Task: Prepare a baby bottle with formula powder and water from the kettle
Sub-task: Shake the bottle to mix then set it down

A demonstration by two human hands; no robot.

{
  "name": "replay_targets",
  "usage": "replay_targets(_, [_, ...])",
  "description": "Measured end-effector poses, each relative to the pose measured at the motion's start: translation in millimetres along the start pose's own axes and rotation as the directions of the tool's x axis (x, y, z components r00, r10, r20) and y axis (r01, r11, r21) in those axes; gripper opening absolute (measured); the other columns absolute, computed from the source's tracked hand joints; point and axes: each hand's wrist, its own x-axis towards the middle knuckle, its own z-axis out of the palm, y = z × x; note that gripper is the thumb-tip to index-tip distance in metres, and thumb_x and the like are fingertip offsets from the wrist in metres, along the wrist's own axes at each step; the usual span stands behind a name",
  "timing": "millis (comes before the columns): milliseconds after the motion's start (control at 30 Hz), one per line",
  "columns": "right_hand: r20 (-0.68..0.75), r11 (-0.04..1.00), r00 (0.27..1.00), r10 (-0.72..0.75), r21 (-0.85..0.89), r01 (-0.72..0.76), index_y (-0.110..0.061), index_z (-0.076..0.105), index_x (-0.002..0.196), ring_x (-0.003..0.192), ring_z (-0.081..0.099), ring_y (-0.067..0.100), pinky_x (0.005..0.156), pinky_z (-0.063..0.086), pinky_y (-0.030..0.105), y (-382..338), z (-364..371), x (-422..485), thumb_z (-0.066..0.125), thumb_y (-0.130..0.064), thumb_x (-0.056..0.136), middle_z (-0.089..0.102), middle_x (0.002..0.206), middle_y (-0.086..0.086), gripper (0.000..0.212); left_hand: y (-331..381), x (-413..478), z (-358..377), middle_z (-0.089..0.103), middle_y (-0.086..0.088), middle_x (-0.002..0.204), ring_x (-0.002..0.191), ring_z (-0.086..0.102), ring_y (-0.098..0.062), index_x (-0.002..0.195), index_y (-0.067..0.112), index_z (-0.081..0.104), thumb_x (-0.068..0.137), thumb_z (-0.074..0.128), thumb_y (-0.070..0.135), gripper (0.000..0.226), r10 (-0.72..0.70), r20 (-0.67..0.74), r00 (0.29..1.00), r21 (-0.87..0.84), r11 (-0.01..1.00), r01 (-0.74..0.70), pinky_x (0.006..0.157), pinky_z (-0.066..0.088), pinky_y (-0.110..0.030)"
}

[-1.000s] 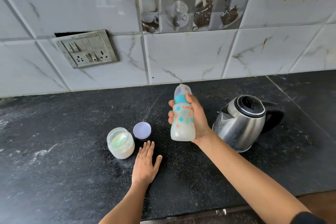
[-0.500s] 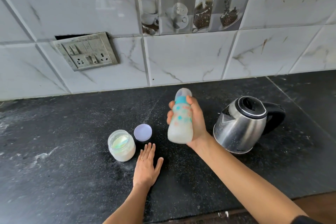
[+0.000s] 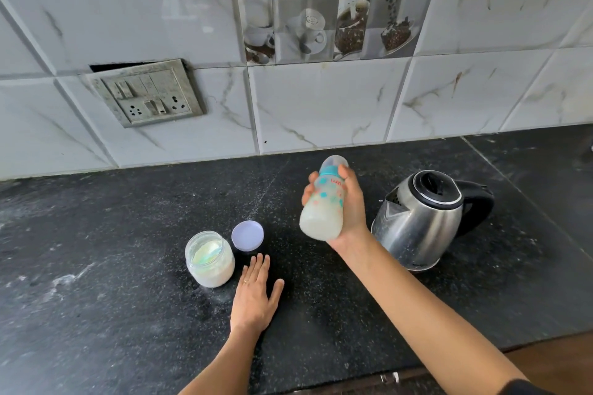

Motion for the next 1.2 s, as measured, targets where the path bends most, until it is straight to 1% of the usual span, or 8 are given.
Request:
replay_targets(233, [0.107, 0.996, 0.993, 0.052, -0.073, -0.044, -0.014, 0.055, 0.106, 0.056, 0.061, 0.021, 0.053, 0.053, 0.028, 13, -2, -1, 0.075, -0.033, 0.069, 0.061, 0.08, 0.006, 0.046, 3, -1, -3, 0.01, 0.002, 0.157, 0.138, -0.009, 0.0, 0.15, 0.016, 0.014, 0.096, 0.032, 0.051, 0.067, -0.01, -0.003, 1.0, 0.013, 1.0, 0.01, 0.113, -0.011, -0.019])
replay_targets(333, [0.007, 1.0, 1.0, -0.003, 0.026, 0.003, -0.01, 0.053, 0.095, 0.053, 0.06, 0.018, 0.052, 0.053, 0.025, -3, 0, 8, 0.061, -0.037, 0.082, 0.061, 0.076, 0.004, 0.032, 3, -1, -2, 0.009, 0.002, 0.157, 0.138, -0.009, 0.0, 0.15, 0.017, 0.013, 0.094, 0.026, 0.056, 0.07, 0.001, -0.003, 1.0, 0.018, 1.0, -0.001, 0.111, -0.014, -0.017])
replay_targets(500, [0.121, 0.992, 0.991, 0.061, -0.118, -0.046, -0.014, 0.053, 0.103, 0.055, 0.06, 0.021, 0.052, 0.053, 0.029, 17, -7, -7, 0.08, -0.035, 0.063, 0.06, 0.081, 0.006, 0.053, 1, 1, -1, 0.009, 0.003, 0.157, 0.138, -0.009, 0.0, 0.15, 0.016, 0.013, 0.084, 0.011, 0.066, 0.082, 0.006, -0.007, 1.0, 0.024, 1.0, -0.006, 0.11, -0.017, -0.014])
replay_targets(600, [0.023, 1.0, 1.0, 0.003, -0.003, -0.003, -0.011, 0.053, 0.094, 0.054, 0.06, 0.018, 0.052, 0.053, 0.025, 1, -2, 9, 0.066, -0.037, 0.077, 0.061, 0.077, 0.003, 0.034, 0, 0, 0, 0.01, 0.003, 0.157, 0.139, -0.008, 0.0, 0.15, 0.017, 0.014, 0.081, 0.005, 0.07, 0.088, 0.007, -0.008, 1.0, 0.013, 1.0, -0.007, 0.11, -0.016, -0.015])
replay_targets(800, [0.148, 0.995, 0.988, 0.039, -0.098, -0.025, -0.011, 0.051, 0.101, 0.057, 0.061, 0.019, 0.053, 0.053, 0.029, 14, -3, 2, 0.077, -0.036, 0.066, 0.06, 0.082, 0.005, 0.05, 1, 0, -1, 0.01, 0.003, 0.157, 0.138, -0.009, 0.0, 0.15, 0.016, 0.014, 0.081, 0.007, 0.069, 0.087, -0.004, -0.017, 1.0, 0.007, 1.0, 0.004, 0.109, -0.017, -0.014])
replay_targets(967, [0.083, 0.997, 0.996, 0.017, 0.073, -0.023, -0.01, 0.055, 0.091, 0.055, 0.062, 0.018, 0.052, 0.053, 0.025, -3, -1, 11, 0.079, -0.033, 0.063, 0.061, 0.078, 0.004, 0.043, 2, -1, 0, 0.01, 0.004, 0.157, 0.139, -0.008, 0.001, 0.15, 0.017, 0.014, 0.08, 0.007, 0.07, 0.087, -0.01, -0.02, 1.0, -0.008, 1.0, 0.01, 0.112, -0.012, -0.018])
replay_targets(1100, [0.165, 0.991, 0.982, 0.089, -0.113, -0.07, -0.012, 0.063, 0.092, 0.056, 0.061, 0.02, 0.052, 0.053, 0.029, 10, -5, -6, 0.084, -0.033, 0.056, 0.061, 0.082, 0.006, 0.047, 2, 1, 0, 0.012, 0.003, 0.157, 0.138, -0.008, 0.0, 0.149, 0.016, 0.015, 0.091, 0.025, 0.061, 0.074, -0.013, -0.019, 1.0, 0.009, 1.0, 0.013, 0.114, -0.01, -0.02])
replay_targets(1200, [0.082, 0.999, 0.996, 0.045, -0.013, -0.044, -0.012, 0.055, 0.097, 0.056, 0.061, 0.02, 0.052, 0.054, 0.027, -1, -1, -1, 0.078, -0.035, 0.065, 0.063, 0.081, 0.005, 0.046, 4, 0, 0, 0.011, 0.003, 0.157, 0.139, -0.007, 0.0, 0.15, 0.017, 0.015, 0.093, 0.03, 0.054, 0.069, -0.009, -0.021, 1.0, 0.008, 1.0, 0.01, 0.114, -0.009, -0.02])
